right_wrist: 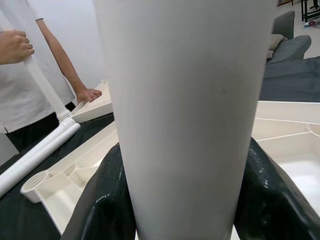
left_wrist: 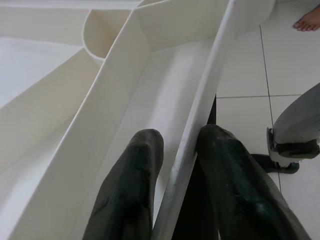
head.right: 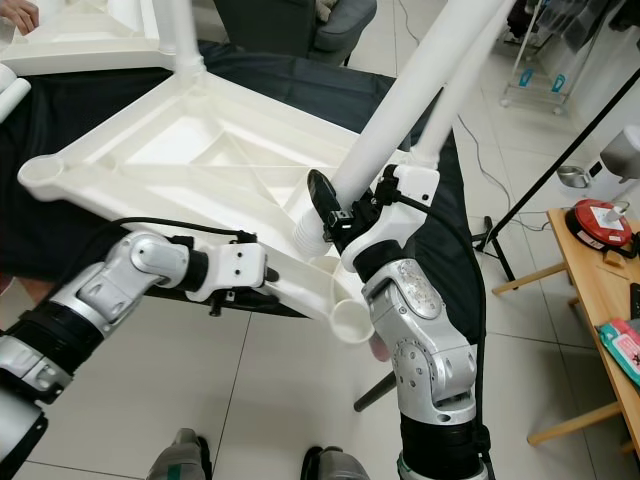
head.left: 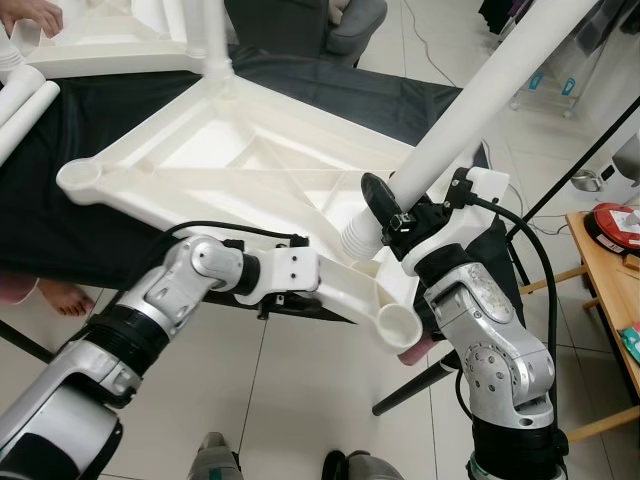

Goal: Building children table

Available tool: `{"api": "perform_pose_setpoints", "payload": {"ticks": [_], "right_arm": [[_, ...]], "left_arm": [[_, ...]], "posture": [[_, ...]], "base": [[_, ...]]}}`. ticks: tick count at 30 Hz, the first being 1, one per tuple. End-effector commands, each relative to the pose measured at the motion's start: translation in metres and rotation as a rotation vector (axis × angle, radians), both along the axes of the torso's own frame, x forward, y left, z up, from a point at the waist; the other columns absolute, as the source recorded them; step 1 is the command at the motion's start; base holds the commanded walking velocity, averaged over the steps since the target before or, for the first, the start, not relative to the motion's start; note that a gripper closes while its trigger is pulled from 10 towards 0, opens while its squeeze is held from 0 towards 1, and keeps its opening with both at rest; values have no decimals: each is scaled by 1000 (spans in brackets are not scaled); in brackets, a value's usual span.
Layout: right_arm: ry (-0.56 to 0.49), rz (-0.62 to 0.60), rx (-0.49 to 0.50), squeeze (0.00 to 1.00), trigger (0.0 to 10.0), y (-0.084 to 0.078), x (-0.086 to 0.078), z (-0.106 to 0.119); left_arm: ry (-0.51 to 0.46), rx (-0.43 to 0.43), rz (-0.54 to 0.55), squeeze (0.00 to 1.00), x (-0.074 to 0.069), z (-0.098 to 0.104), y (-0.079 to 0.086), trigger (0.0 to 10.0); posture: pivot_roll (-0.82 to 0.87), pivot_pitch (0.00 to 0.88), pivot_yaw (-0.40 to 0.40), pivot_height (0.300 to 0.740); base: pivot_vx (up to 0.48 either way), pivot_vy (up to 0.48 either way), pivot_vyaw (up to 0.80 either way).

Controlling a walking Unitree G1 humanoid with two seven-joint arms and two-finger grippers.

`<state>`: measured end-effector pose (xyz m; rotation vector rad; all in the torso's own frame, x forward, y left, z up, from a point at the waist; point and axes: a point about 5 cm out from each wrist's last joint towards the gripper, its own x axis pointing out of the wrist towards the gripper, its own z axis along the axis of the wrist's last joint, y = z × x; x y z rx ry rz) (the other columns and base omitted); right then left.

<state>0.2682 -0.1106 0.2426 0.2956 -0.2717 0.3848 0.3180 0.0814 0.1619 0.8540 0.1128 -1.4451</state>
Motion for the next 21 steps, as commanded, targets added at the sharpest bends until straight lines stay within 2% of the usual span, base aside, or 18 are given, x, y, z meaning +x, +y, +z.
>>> {"api": "perform_pose_setpoints", "payload": {"ticks": [1,2,3,6,12,13,15,17,21], "right_arm": [[-24,-6,1,0,10000,-1,-2,6],[-24,-7,1,0,10000,-1,-2,6],[-24,-7,1,0,10000,-1,-2,6],[-23,-9,0,0,10000,-1,-2,6],[-21,-17,-6,0,10000,-3,-2,5],[-17,-33,-25,0,10000,-5,-2,3],[-16,-37,-31,0,10000,-6,-2,2],[-16,-37,-31,0,10000,-6,-2,2],[-12,-47,-51,0,10000,-7,-1,0]], "left_arm": [[16,-26,75,0,6,0,11,0],[23,-68,94,0,9,3,8,0],[23,-68,94,0,9,3,8,0],[-17,-168,157,0,19,12,-1,0],[-31,-194,209,0,24,15,-5,0],[-68,-228,291,0,34,17,-10,0],[-77,-241,316,0,37,17,-12,0],[-77,-241,316,0,37,17,-12,0],[-84,-296,339,0,40,22,-22,0]], "posture": [[144,144,-65,740],[144,144,-65,740],[144,144,-65,740],[147,144,-67,740],[147,144,-67,740],[142,146,-62,740],[142,146,-62,740],[142,146,-62,740],[137,146,-58,740]], "base": [[0,0,0],[0,0,0],[0,0,0],[0,0,0],[0,0,0],[0,0,0],[0,0,0],[0,0,0],[0,0,0]]}}
